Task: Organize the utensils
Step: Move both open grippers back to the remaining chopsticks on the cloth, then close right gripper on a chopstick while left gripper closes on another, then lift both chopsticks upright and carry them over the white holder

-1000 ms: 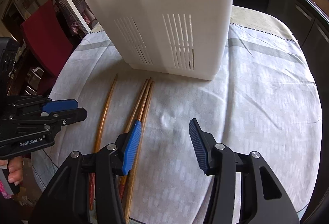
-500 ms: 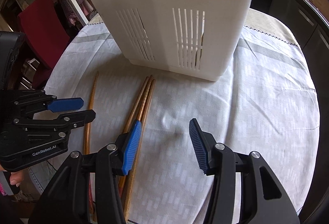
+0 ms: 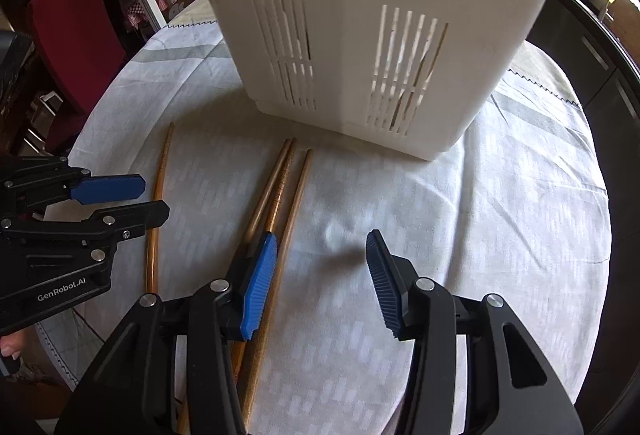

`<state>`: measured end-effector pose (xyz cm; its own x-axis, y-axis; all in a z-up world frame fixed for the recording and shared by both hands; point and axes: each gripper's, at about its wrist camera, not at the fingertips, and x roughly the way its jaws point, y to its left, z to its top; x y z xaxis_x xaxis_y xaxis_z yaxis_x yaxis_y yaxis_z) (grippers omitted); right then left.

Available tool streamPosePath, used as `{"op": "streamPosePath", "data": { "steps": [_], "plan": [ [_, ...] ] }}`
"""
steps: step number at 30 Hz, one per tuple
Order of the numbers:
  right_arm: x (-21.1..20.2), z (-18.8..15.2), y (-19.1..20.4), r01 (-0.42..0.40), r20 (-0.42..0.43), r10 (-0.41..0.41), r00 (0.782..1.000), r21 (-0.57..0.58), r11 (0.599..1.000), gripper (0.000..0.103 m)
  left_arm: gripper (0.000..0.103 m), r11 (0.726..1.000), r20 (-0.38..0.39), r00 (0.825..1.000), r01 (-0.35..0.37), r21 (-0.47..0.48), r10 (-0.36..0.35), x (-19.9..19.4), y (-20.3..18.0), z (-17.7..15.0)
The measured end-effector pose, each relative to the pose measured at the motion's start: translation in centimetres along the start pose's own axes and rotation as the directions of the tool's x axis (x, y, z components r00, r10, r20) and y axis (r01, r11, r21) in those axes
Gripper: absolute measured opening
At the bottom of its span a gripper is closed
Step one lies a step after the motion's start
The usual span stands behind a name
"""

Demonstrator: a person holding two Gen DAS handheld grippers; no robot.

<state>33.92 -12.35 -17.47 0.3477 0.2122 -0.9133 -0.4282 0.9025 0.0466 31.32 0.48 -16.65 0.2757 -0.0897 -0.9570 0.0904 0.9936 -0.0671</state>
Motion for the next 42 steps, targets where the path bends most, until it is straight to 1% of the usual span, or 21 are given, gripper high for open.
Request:
{"op": "streamPosePath", "data": {
  "steps": [3,4,5,6,8,12,15,18,20,21,23,25,27,29,31,32,33,34,36,40,42],
  "plan": [
    [0.3,-0.1,0.6,0.026,-0.006,-0.026,1.0,-0.022,0.999,0.039,0.031,1.0,0.0,1.0,0.003,-0.003,-0.003,0.0,0.0,-0.1],
    [0.3,-0.1,0.6,0.023,-0.008,-0.023,1.0,-0.022,1.0,0.035,0.031,1.0,-0.001,1.0,0.004,-0.004,-0.004,0.1,0.1,-0.1],
    [0.3,0.0,0.6,0.019,-0.011,-0.019,1.0,-0.026,0.999,0.027,0.031,1.0,-0.002,1.0,0.006,-0.006,-0.006,0.1,0.2,-0.1],
    [0.4,0.1,1.0,0.021,-0.013,-0.021,1.0,-0.033,0.999,0.024,0.031,1.0,-0.005,1.0,0.007,-0.01,-0.007,0.1,0.2,-0.1],
    [0.6,0.2,1.6,0.034,-0.013,-0.034,0.999,-0.048,0.998,0.024,0.031,1.0,-0.012,1.0,0.013,-0.026,-0.013,0.1,0.3,0.1],
    [0.9,0.8,1.7,0.02,-0.025,-0.022,0.999,-0.045,0.999,0.024,0.034,0.998,-0.03,0.999,0.028,-0.056,-0.029,0.1,0.6,0.3],
    [1.1,1.0,1.5,0.008,-0.027,-0.01,1.0,-0.051,0.999,0.022,0.041,0.997,-0.046,0.998,0.035,-0.068,-0.038,0.2,0.6,0.5],
    [1.1,0.8,1.0,0.006,-0.03,-0.008,1.0,-0.053,0.999,0.016,0.043,0.998,-0.054,0.999,0.003,-0.055,-0.006,0.4,0.0,0.7],
    [0.8,0.5,0.3,0.009,-0.031,-0.011,0.999,-0.051,0.999,0.016,0.043,0.998,-0.056,0.998,-0.017,-0.058,0.013,0.6,-0.4,0.8],
    [0.7,0.4,0.1,0.012,-0.032,-0.013,0.999,-0.049,0.999,0.016,0.039,0.998,-0.056,0.998,-0.032,-0.061,0.028,0.7,-0.7,1.0],
    [0.5,0.1,-0.3,0.012,-0.033,-0.013,0.999,-0.045,0.999,0.016,0.02,0.996,-0.047,0.997,-0.061,-0.068,0.058,0.7,-0.9,1.1],
    [0.4,0.2,-0.6,0.003,-0.038,-0.004,0.999,-0.033,0.999,0.015,0.014,0.994,-0.047,0.997,-0.068,-0.089,0.064,0.8,-0.7,1.4],
    [0.4,0.3,-0.6,0.009,-0.039,-0.01,0.999,-0.036,0.999,0.016,0.011,0.993,-0.054,0.997,-0.066,-0.1,0.061,0.8,-0.5,1.7],
    [0.5,0.4,-0.5,0.018,-0.033,-0.019,0.999,-0.038,0.999,0.02,0.008,0.992,-0.053,0.997,-0.069,-0.105,0.064,0.9,-0.4,2.0],
    [0.5,0.5,-0.8,0.011,-0.034,-0.012,0.999,-0.032,0.999,0.021,0.006,0.992,-0.05,0.997,-0.064,-0.105,0.059,1.0,-0.4,2.3],
    [0.4,0.5,-1.1,0.003,-0.034,-0.004,0.999,-0.027,1.0,0.02,0.006,0.993,-0.047,0.997,-0.061,-0.1,0.056,1.0,-0.3,2.4],
    [0.3,0.4,-1.2,0.006,-0.029,-0.007,1.0,-0.024,1.0,0.012,0.006,0.994,-0.044,0.997,-0.061,-0.094,0.057,1.0,-0.4,2.5],
    [0.1,0.2,-1.7,0.005,-0.026,-0.006,1.0,-0.018,1.0,0.012,0.006,0.994,-0.043,0.997,-0.06,-0.09,0.057,1.0,-0.5,2.5],
    [-0.1,0.0,-2.4,-0.021,-0.023,0.021,1.0,0.007,1.0,0.008,0.006,0.995,-0.042,0.998,-0.055,-0.078,0.052,1.0,-0.8,2.6],
    [-0.9,-0.4,-3.9,-0.06,0.001,0.06,0.998,0.05,0.997,0.006,0.006,0.997,-0.021,0.998,-0.054,-0.063,0.053,0.2,-1.1,2.3],
    [-2.0,-0.7,-4.6,-0.095,0.025,0.093,0.995,0.072,0.993,0.006,0.006,0.997,-0.009,0.999,-0.041,-0.062,0.04,-0.4,-1.2,2.2]
  ]
}}
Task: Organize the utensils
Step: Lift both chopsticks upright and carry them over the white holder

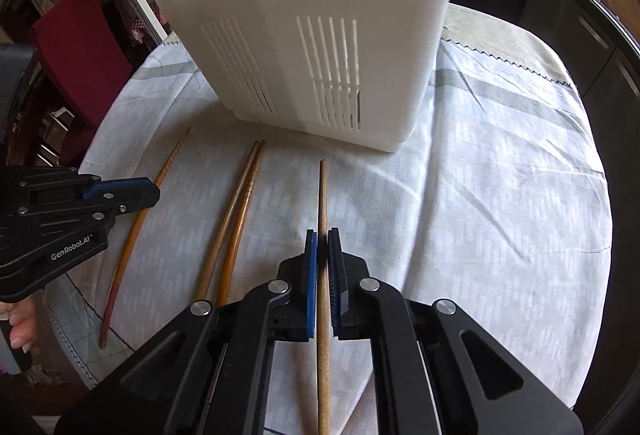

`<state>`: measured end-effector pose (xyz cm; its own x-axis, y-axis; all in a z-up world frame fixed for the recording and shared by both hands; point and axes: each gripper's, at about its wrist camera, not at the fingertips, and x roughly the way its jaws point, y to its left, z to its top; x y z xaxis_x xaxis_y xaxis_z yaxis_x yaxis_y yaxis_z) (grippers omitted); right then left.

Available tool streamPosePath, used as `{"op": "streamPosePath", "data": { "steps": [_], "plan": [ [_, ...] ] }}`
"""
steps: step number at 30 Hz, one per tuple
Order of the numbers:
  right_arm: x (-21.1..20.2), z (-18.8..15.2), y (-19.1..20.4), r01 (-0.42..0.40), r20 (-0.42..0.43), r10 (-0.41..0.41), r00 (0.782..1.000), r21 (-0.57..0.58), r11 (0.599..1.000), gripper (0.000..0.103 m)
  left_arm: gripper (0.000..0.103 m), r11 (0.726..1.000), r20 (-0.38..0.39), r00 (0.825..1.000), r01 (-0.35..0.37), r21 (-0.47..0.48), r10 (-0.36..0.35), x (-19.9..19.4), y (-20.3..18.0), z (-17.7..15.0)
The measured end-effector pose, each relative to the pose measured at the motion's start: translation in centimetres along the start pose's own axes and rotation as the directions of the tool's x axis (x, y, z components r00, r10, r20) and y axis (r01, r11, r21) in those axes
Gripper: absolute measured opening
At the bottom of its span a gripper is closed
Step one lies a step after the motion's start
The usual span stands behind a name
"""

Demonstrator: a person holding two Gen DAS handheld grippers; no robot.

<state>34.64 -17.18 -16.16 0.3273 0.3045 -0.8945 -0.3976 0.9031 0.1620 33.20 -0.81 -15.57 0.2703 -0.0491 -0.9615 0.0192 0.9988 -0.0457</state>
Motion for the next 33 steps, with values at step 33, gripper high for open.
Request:
{"op": "streamPosePath", "data": {
  "steps": [33],
  "plan": [
    [-17.8,-6.8,-0.2,-0.074,0.38,0.071,0.922,-0.005,0.997,0.006,0.006,0.994,0.333,0.941,0.033,0.101,-0.065,-15.0,0.4,-8.0]
  ]
}}
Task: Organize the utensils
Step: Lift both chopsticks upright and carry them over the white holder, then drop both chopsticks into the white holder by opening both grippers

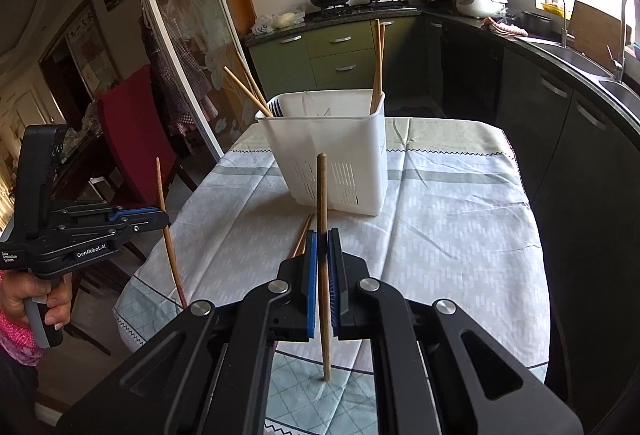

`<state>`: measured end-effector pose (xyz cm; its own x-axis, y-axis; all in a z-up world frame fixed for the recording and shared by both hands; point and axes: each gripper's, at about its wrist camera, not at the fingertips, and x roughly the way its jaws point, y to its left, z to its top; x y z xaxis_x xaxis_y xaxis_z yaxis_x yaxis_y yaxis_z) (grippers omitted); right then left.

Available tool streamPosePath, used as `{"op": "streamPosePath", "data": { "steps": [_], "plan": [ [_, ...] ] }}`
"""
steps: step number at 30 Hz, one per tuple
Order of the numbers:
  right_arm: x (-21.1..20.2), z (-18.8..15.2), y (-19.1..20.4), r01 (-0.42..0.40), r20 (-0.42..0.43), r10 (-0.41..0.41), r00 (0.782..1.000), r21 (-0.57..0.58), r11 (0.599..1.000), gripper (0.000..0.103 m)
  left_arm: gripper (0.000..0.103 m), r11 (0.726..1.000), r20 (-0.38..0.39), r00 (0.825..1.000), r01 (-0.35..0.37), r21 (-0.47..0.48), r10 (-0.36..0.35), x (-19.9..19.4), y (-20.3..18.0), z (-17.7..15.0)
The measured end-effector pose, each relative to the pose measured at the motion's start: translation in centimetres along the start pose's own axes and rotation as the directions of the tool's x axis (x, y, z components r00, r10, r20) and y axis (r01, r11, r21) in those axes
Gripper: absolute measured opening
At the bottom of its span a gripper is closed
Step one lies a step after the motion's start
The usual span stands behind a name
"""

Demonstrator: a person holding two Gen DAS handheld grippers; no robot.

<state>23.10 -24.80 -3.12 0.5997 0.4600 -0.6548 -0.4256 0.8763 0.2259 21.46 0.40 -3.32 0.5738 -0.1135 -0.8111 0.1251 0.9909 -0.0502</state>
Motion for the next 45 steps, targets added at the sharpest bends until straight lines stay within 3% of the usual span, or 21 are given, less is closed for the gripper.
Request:
{"op": "streamPosePath", "data": {
  "steps": [13,21,27,34,40,45],
  "plan": [
    [-1.2,0.2,0.8,-0.008,0.03,0.008,1.0,-0.021,1.0,0.006,0.006,0.999,0.07,0.997,0.011,0.034,-0.014,-2.9,-1.1,-0.1],
    [-1.5,1.0,1.6,-0.012,0.041,0.013,0.999,-0.04,0.999,0.006,0.006,0.998,0.1,0.995,0.022,0.054,-0.028,-3.8,-2.0,1.2],
    [-3.1,3.3,2.2,-0.026,0.078,0.031,0.997,-0.063,0.998,0.006,0.006,0.996,0.135,0.988,0.062,0.061,-0.07,-5.6,-2.6,3.4],
    [-6.0,8.3,2.0,-0.029,0.174,0.038,0.984,-0.05,0.998,0.006,0.006,0.994,0.235,0.968,0.075,0.084,-0.093,-9.0,-3.6,7.9],
    [-8.2,13.7,1.5,0.001,0.28,0.004,0.96,-0.019,1.0,0.006,0.006,0.992,0.347,0.933,0.062,0.106,-0.095,-11.7,-4.7,12.7],
    [-8.0,17.6,0.5,0.026,0.329,-0.029,0.944,0.014,1.0,0.006,0.006,0.996,0.415,0.908,0.029,0.082,-0.061,-11.5,-4.7,16.5]
  ]
}}
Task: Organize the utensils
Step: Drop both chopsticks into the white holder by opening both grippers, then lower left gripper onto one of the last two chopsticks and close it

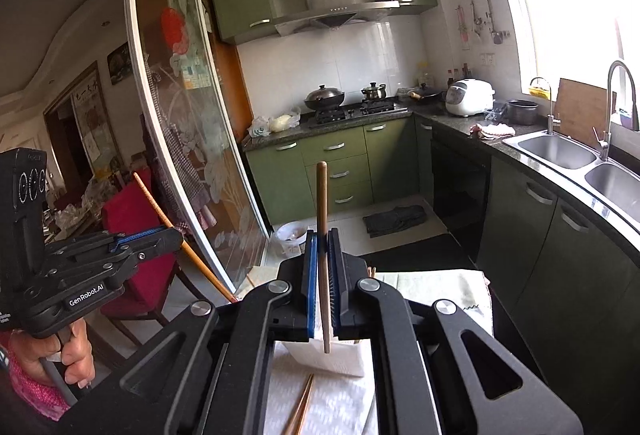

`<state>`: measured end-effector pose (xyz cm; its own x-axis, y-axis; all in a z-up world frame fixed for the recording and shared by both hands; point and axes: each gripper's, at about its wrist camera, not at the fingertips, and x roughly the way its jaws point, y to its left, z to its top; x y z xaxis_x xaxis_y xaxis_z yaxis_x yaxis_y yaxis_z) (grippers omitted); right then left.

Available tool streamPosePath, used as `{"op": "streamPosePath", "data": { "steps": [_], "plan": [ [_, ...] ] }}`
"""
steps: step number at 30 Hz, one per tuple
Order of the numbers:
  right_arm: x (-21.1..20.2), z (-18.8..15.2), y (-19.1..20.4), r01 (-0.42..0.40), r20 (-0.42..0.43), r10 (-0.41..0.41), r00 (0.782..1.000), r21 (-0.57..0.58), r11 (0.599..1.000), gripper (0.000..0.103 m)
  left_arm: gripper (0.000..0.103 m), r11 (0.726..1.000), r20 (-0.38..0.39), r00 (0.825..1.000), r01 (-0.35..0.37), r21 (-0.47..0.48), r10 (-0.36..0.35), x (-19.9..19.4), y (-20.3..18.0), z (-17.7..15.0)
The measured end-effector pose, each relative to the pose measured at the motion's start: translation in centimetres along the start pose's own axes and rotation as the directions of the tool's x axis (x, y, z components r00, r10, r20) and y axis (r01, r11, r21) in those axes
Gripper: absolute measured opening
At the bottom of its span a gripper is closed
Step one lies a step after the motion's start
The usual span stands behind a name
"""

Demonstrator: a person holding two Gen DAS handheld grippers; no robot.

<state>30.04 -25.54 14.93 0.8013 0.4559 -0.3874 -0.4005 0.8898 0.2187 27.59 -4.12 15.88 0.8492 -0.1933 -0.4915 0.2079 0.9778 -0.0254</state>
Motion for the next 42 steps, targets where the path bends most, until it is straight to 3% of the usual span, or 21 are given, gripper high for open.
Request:
{"op": "streamPosePath", "data": {
  "steps": [4,7,13,18,21,26,28,32,35,40,42],
  "plan": [
    [3.0,1.1,-1.0,0.036,-0.002,-0.036,0.999,0.009,0.999,0.006,0.006,1.0,-0.013,1.0,-0.018,-0.019,0.018,3.5,0.6,0.5],
    [6.2,0.6,-2.1,0.043,-0.061,-0.041,0.997,0.024,0.999,0.006,0.006,0.999,-0.066,0.998,-0.019,-0.04,0.016,6.5,1.3,-0.5],
    [12.2,-3.2,-3.4,0.049,-0.2,-0.043,0.979,0.023,0.999,0.006,0.006,0.999,-0.208,0.978,-0.027,-0.044,0.017,10.9,1.7,-3.2],
    [14.7,-5.3,-4.5,0.053,-0.265,-0.04,0.964,0.04,0.998,0.007,0.007,0.999,-0.258,0.966,-0.039,-0.037,0.028,11.9,2.0,-4.6],
    [14.6,-5.7,-4.8,0.053,-0.265,-0.039,0.964,0.046,0.998,0.016,0.008,0.998,-0.256,0.966,-0.037,-0.048,0.023,11.6,2.4,-4.6],
    [11.8,-5.4,-4.7,0.031,-0.22,-0.018,0.975,0.055,0.998,0.02,0.013,0.997,-0.215,0.977,-0.023,-0.069,0.008,9.1,2.5,-4.0],
    [9.4,-5.7,-4.5,0.017,-0.18,-0.007,0.984,0.053,0.998,0.027,0.025,0.997,-0.189,0.982,-0.023,-0.071,0.01,7.5,2.4,-4.0],
    [5.0,-8.2,-4.1,0.014,-0.148,-0.011,0.989,0.022,1.0,0.028,0.04,0.998,-0.215,0.976,-0.028,-0.05,0.017,5.2,1.7,-6.3],
    [2.7,-11.7,-4.5,0.031,-0.167,-0.029,0.985,0.013,0.999,0.033,0.041,0.998,-0.327,0.945,-0.032,-0.052,0.013,6.2,1.3,-10.9],
    [0.7,-17.5,-6.4,0.066,-0.222,-0.05,0.974,0.067,0.996,0.035,0.041,0.998,-0.535,0.845,-0.033,-0.055,-0.001,11.3,0.6,-19.3],
    [0.0,-19.1,-7.3,0.074,-0.229,-0.049,0.972,0.104,0.992,0.035,0.035,0.997,-0.587,0.81,-0.048,-0.066,0.0,13.6,0.7,-21.4]
  ]
}}
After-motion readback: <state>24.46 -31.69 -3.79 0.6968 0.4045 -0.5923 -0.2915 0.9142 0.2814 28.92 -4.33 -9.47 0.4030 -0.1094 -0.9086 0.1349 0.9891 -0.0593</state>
